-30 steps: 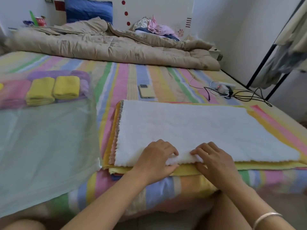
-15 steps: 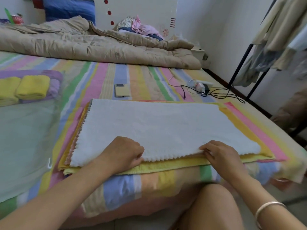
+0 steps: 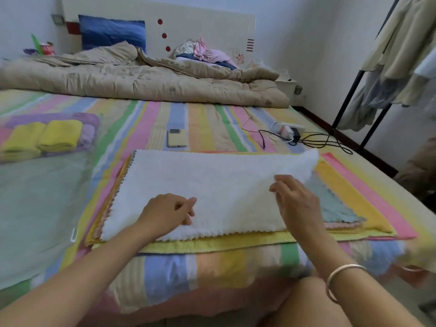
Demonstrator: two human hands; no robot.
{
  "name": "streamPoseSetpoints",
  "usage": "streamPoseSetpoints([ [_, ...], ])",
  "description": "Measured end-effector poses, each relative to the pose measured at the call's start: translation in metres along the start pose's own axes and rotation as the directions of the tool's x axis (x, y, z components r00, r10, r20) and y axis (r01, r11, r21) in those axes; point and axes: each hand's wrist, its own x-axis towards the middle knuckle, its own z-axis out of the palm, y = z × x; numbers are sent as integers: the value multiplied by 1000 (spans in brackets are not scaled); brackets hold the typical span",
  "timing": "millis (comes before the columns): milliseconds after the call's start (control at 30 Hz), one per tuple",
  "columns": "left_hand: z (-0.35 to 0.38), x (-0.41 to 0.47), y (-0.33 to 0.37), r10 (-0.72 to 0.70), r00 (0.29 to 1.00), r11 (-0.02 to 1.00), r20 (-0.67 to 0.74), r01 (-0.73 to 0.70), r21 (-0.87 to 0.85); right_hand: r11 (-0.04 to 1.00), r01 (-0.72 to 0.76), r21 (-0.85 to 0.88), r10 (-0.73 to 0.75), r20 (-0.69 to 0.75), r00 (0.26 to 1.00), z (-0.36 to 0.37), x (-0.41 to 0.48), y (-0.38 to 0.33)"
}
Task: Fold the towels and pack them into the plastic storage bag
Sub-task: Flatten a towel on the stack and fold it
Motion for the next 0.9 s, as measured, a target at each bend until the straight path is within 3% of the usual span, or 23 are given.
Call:
streamPoseSetpoints([
  [33, -3, 2, 2, -114, 993, 971, 24, 116, -210, 993, 100, 69, -101, 12, 995, 4, 6, -19],
  [100, -11, 6, 2, -300, 952, 807, 61, 288, -515, 924, 327, 198, -345, 65, 936, 9, 9, -57],
  [200, -22, 11, -3, -432, 897, 654, 98, 386, -650, 797, 481, 365, -568, 185, 802, 10, 4, -94],
  [233, -25, 14, -5, -447, 887, 633, 111, 402, -662, 790, 452, 413, -564, 202, 801, 11, 6, -99],
  [333, -28, 20, -10, -466, 867, 592, 176, 453, -667, 792, 278, 543, -421, 157, 893, 22, 23, -100],
  [467, -30, 29, -16, -466, 839, 555, 281, 525, -645, 823, 113, 556, -227, 140, 964, 61, 67, -93],
  [567, -42, 42, -20, -447, 792, 554, 416, 610, -566, 906, -32, 423, -108, 304, 947, 96, 102, -86],
  [667, -54, 56, -21, -448, 770, 637, 454, 631, -442, 960, -82, 268, -67, 502, 862, 126, 129, -83],
  [767, -56, 66, -21, -463, 817, 704, 342, 574, -418, 910, -122, 397, -91, 478, 874, 141, 145, -89],
  [833, -53, 65, -18, -451, 887, 826, 94, 455, -334, 885, -108, 454, -99, 408, 908, 144, 156, -94],
  [900, -47, 59, -11, -322, 921, 946, -220, 323, -34, 873, -84, 480, -106, 355, 929, 144, 170, -100],
])
